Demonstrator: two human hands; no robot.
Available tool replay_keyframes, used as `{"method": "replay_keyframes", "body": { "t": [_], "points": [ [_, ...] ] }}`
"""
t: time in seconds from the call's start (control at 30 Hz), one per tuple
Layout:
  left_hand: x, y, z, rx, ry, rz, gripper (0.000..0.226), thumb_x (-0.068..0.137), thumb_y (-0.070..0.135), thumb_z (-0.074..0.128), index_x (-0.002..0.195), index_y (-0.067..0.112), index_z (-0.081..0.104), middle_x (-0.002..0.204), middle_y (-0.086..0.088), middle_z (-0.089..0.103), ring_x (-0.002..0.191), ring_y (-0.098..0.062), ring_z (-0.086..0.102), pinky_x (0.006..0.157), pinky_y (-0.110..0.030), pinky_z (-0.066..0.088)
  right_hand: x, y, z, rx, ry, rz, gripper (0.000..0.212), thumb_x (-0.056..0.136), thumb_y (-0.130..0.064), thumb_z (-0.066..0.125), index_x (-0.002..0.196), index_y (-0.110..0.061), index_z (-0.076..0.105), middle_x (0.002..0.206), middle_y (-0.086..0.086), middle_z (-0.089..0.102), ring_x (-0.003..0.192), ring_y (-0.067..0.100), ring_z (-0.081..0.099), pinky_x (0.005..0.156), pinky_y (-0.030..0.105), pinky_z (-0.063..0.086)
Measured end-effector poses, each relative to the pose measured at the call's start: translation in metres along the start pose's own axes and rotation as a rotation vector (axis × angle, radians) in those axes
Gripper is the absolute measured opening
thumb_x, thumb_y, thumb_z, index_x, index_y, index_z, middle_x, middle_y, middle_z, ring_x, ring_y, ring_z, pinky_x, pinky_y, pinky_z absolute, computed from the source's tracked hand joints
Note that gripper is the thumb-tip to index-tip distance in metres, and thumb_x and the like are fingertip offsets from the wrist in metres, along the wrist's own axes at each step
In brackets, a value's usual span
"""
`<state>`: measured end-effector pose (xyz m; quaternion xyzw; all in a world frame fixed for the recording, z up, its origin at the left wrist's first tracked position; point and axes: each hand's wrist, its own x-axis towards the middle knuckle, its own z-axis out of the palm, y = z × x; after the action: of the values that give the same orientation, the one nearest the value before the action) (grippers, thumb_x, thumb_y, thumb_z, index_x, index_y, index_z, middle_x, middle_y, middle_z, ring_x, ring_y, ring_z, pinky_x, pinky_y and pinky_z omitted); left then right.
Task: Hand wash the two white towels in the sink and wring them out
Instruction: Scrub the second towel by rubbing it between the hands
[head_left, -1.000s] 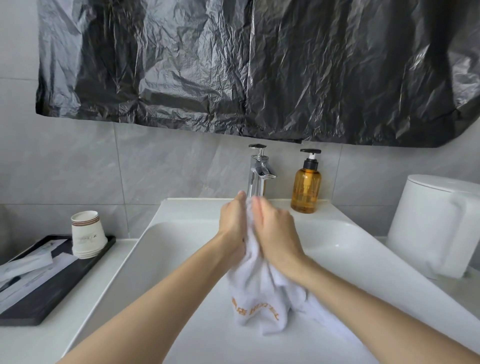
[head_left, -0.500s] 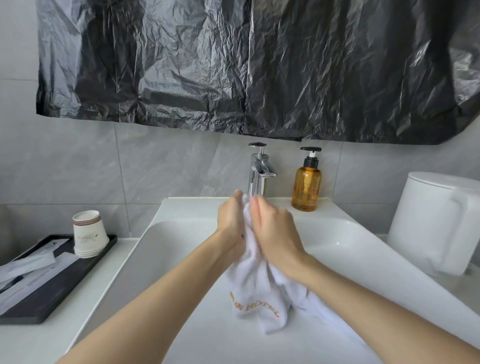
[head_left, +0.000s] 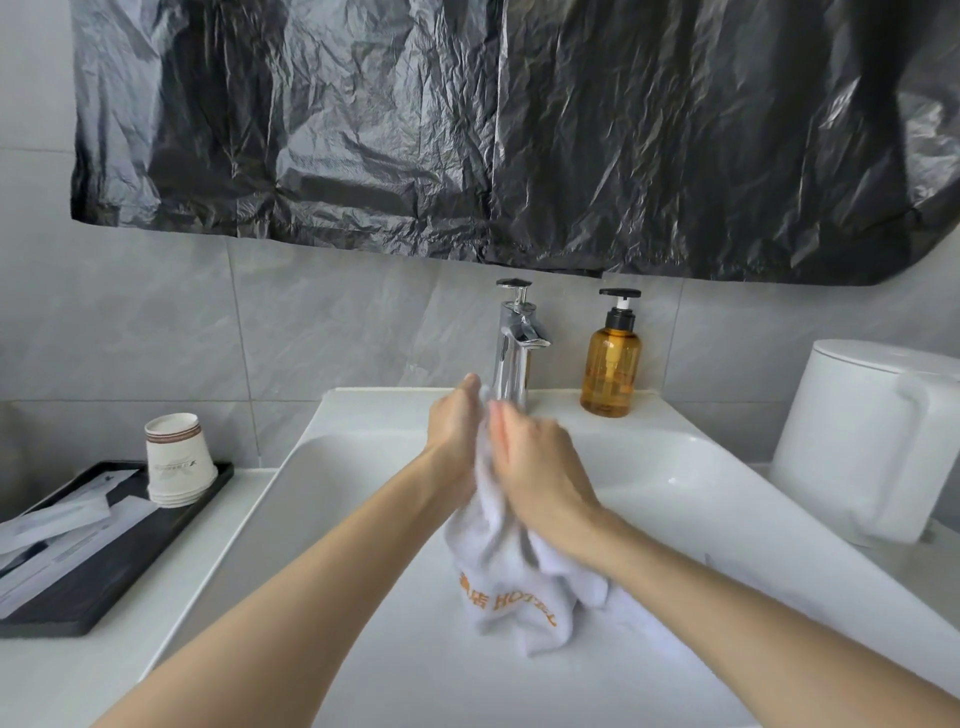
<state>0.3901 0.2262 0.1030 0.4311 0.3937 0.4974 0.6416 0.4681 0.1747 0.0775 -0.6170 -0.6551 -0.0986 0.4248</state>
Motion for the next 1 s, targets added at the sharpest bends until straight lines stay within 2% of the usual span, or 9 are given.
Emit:
{"method": "replay_keyframes", "body": {
  "t": [0.1, 0.23, 0.37, 0.47, 0.53, 0.63, 0.73, 0.9, 1.0],
  "points": [
    [-0.002, -0.006, 0.004, -0.005, -0.046, -0.028, 0.031, 0.1, 0.034, 0.046, 0.087, 0.011, 0.062, 0.078, -0.009, 0.063, 0.067, -0.021, 0.061, 0.062, -0.025, 0.045, 0.017, 0.008, -0.007, 0.008, 0.01, 0.184, 0.029, 0.105, -0.024, 0.027, 0.091, -0.011, 0.049, 0.093, 0.023, 0.064, 0.09, 0.041, 0.06, 0.064, 0.035, 0.029],
    [0.001, -0.004, -0.001, -0.013, -0.052, -0.017, 0.039, 0.101, 0.032, 0.047, 0.067, 0.013, 0.052, 0.052, -0.002, 0.054, 0.048, -0.014, 0.053, 0.053, -0.025, 0.039, -0.004, -0.001, -0.001, -0.027, 0.017, -0.113, 0.038, 0.104, -0.032, 0.029, 0.098, -0.007, 0.056, 0.079, 0.024, 0.065, 0.075, 0.042, 0.061, 0.059, 0.037, 0.032],
    [-0.004, 0.005, -0.002, -0.031, -0.155, -0.084, 0.04, 0.1, 0.042, 0.043, 0.082, 0.011, 0.06, 0.073, -0.009, 0.061, 0.064, -0.02, 0.061, 0.062, -0.026, 0.047, 0.014, 0.007, -0.008, 0.076, 0.024, -0.015, 0.025, 0.104, -0.023, 0.035, 0.083, -0.015, 0.045, 0.074, 0.021, 0.061, 0.072, 0.041, 0.058, 0.058, 0.036, 0.029],
    [-0.001, 0.018, -0.013, -0.01, -0.172, -0.076, 0.043, 0.1, 0.048, 0.041, 0.078, 0.013, 0.052, 0.065, -0.006, 0.055, 0.058, -0.017, 0.055, 0.06, -0.027, 0.043, -0.008, -0.007, -0.007, 0.094, -0.321, -0.214, 0.033, 0.099, -0.033, 0.04, 0.067, -0.025, 0.038, 0.055, 0.003, 0.045, 0.056, 0.03, 0.044, 0.056, 0.04, 0.034],
    [-0.002, 0.026, -0.021, 0.066, -0.176, -0.049, 0.05, 0.097, 0.054, 0.044, 0.088, 0.008, 0.058, 0.066, -0.008, 0.064, 0.062, -0.02, 0.062, 0.068, -0.031, 0.049, 0.0, -0.007, -0.016, 0.296, -0.464, -0.091, 0.043, 0.097, -0.043, 0.043, 0.057, -0.025, 0.04, 0.051, -0.005, 0.037, 0.053, 0.017, 0.036, 0.055, 0.035, 0.032],
    [0.002, 0.039, -0.027, 0.127, -0.186, 0.02, 0.065, 0.088, 0.063, 0.054, 0.112, 0.003, 0.059, 0.094, -0.011, 0.07, 0.09, -0.025, 0.068, 0.088, -0.038, 0.053, 0.026, 0.007, -0.036, 0.669, -0.448, 0.29, 0.044, 0.101, -0.031, 0.043, 0.067, -0.011, 0.063, 0.06, 0.003, 0.059, 0.051, 0.013, 0.053, 0.05, 0.024, 0.043],
    [-0.004, 0.055, -0.034, 0.1, -0.151, 0.107, 0.059, 0.086, 0.059, 0.06, 0.113, 0.007, 0.058, 0.088, -0.007, 0.067, 0.083, -0.02, 0.067, 0.078, -0.033, 0.052, 0.029, 0.045, -0.037, 0.472, -0.485, 0.211, 0.007, 0.089, -0.022, 0.059, 0.086, -0.02, 0.065, 0.089, -0.001, 0.068, 0.073, 0.011, 0.062, 0.066, 0.027, 0.054],
    [-0.007, 0.072, -0.053, 0.008, -0.111, 0.176, 0.062, 0.08, 0.056, 0.067, 0.116, 0.007, 0.055, 0.072, -0.006, 0.069, 0.067, -0.019, 0.07, 0.066, -0.031, 0.054, 0.016, 0.07, -0.025, 0.02, -1.067, 0.188, 0.017, 0.066, -0.037, 0.055, 0.08, -0.037, 0.064, 0.094, -0.014, 0.066, 0.099, 0.01, 0.059, 0.092, 0.027, 0.047],
    [-0.01, 0.077, -0.06, -0.015, -0.133, 0.187, 0.057, 0.081, 0.057, 0.066, 0.107, 0.007, 0.058, 0.066, -0.007, 0.071, 0.065, -0.02, 0.072, 0.065, -0.032, 0.055, 0.012, 0.075, -0.017, -0.076, -1.074, 0.152, 0.025, 0.064, -0.037, 0.059, 0.085, -0.027, 0.068, 0.097, -0.002, 0.072, 0.092, 0.014, 0.062, 0.088, 0.033, 0.052]
  ]
}}
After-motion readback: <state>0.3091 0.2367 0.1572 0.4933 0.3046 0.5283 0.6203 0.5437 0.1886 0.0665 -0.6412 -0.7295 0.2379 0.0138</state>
